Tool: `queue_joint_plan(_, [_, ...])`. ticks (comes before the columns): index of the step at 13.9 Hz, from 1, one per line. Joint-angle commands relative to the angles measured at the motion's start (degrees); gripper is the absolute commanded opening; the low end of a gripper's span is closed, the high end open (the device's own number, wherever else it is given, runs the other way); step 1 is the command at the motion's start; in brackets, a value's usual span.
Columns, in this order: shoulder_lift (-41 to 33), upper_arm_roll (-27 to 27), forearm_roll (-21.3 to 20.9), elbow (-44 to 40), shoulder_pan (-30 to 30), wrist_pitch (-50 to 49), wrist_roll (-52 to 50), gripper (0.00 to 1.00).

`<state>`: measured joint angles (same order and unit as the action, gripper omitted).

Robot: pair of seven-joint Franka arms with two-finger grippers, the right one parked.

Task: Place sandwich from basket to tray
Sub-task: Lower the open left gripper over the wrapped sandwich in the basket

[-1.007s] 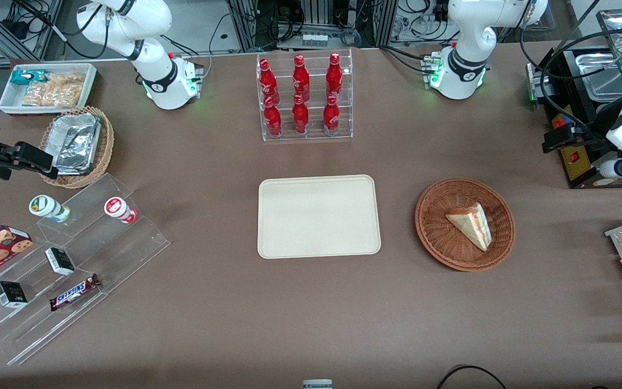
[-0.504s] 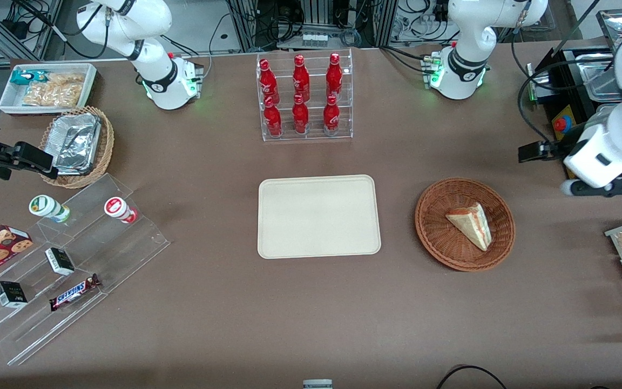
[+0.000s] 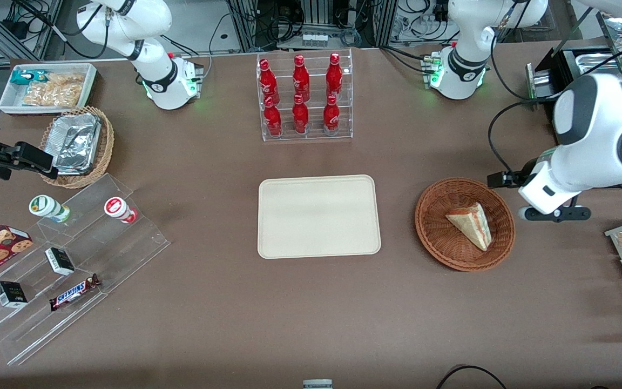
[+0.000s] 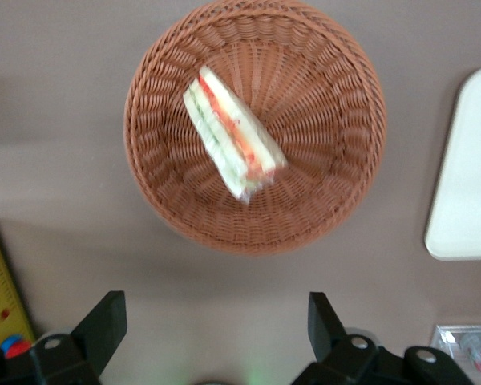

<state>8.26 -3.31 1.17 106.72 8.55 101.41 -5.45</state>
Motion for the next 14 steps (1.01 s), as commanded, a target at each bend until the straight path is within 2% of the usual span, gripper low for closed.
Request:
queue_joint_plan(1, [-1.2,-0.3,0.3,7.8,0.7,8.6,-3.2,1.00])
queue_joint_plan(4, [0.1,-0.4,0.3,11.8,1.2,15.0,-6.4,1.00])
queue_joint_plan(9, [0.3,-0.4,0.5,20.3,1.7,29.8,-18.0,1.00])
queue_joint_plan(11, [0.3,-0.4,0.9,20.3,1.6,30.7,-25.5,1.00])
queue_joint_plan(14, [0.8,-0.4,2.0,20.0,1.3,31.7,-31.2,1.00])
